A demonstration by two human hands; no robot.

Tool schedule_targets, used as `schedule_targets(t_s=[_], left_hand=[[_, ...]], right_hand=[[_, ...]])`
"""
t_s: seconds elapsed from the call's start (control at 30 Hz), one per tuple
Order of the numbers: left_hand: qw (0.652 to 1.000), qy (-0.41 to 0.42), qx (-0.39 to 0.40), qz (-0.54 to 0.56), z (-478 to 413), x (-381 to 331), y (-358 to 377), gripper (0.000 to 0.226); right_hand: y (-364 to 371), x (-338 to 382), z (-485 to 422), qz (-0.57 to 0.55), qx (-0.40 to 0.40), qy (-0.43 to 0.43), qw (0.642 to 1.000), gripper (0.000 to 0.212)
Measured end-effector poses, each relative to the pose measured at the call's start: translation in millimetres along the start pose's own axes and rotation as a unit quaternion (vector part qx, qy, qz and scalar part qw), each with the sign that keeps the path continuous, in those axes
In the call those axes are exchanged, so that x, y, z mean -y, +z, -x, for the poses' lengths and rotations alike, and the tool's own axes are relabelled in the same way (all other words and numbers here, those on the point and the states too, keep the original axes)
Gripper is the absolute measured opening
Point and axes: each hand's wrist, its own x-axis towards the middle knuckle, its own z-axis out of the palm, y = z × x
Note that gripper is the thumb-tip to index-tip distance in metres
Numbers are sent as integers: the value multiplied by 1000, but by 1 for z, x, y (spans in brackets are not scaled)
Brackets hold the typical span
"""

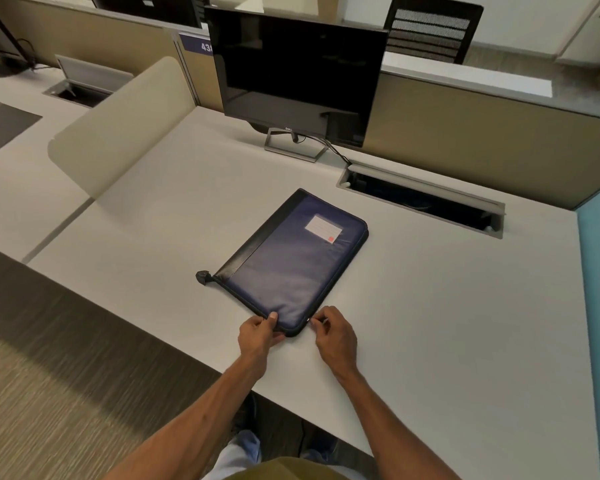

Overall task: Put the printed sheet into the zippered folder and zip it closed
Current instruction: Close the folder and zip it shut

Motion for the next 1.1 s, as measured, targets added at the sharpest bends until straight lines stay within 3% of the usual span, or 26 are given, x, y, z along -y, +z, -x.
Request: schedule_targets(t_s=[0.27, 0.6, 0.9, 1.1], left_hand=[[1000, 7, 13, -9, -8, -6, -15, 22], [998, 31, 35, -37, -9, -8, -16, 17], [997, 36, 45, -50, -14, -6, -33, 35], [997, 26, 51, -58, -16, -8, -40, 21]], right_hand=[[16, 9, 9, -35, 77, -70, 994, 6], [20, 9, 14, -55, -10, -42, 998, 8], [-3, 12, -34, -51, -90, 49, 993, 10], [-31, 9, -80, -17, -118, 105, 987, 10]])
